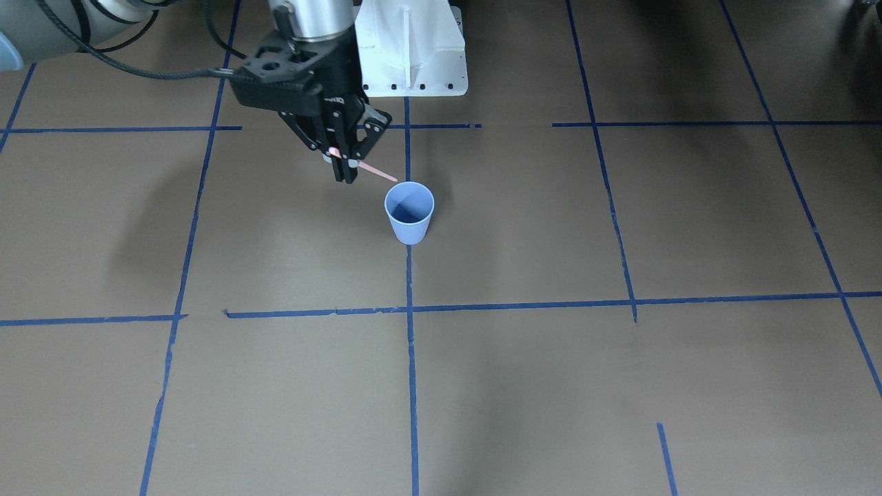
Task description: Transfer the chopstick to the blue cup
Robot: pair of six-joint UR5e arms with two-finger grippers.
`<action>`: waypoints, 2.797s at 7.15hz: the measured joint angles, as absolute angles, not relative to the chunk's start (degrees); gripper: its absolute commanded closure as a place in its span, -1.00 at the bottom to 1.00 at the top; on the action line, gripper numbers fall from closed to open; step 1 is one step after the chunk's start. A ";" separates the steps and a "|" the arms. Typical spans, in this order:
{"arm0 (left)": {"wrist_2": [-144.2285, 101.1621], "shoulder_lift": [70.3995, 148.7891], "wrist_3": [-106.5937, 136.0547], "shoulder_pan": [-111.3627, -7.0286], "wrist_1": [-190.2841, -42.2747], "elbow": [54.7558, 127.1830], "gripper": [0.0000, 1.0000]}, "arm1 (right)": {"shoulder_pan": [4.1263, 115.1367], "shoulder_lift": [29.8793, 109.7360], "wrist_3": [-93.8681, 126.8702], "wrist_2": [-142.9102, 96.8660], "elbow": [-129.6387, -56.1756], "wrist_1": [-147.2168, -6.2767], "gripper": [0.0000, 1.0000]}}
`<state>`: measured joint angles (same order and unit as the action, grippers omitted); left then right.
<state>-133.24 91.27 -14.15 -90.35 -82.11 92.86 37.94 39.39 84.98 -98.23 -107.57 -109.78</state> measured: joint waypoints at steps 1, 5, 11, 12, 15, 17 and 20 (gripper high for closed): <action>-133.22 91.24 -14.15 -90.35 -82.13 92.88 -1.00 | 37.12 38.78 84.99 -96.96 -105.75 -108.82 0.98; -133.16 91.23 -14.15 -90.35 -82.28 92.77 -1.00 | 33.00 38.65 85.02 -92.32 -104.11 -107.95 -0.94; -133.15 91.24 -13.07 -90.35 -83.22 92.96 -1.00 | 33.27 40.04 84.56 -92.24 -107.38 -107.46 -1.00; -133.15 91.28 -12.93 -90.35 -83.34 93.06 -1.00 | 35.06 42.55 82.90 -93.87 -111.00 -108.99 -1.00; -133.21 91.32 -11.86 -90.35 -83.41 94.03 -1.00 | 46.24 56.55 66.43 -105.43 -122.83 -111.29 -1.00; -133.24 91.38 -11.71 -90.30 -83.53 94.24 -1.00 | 58.53 67.65 48.15 -114.81 -124.08 -110.70 -1.00; -133.22 91.10 -11.83 -90.31 -83.74 93.53 -1.00 | 77.80 87.53 20.76 -128.28 -114.39 -93.64 -1.00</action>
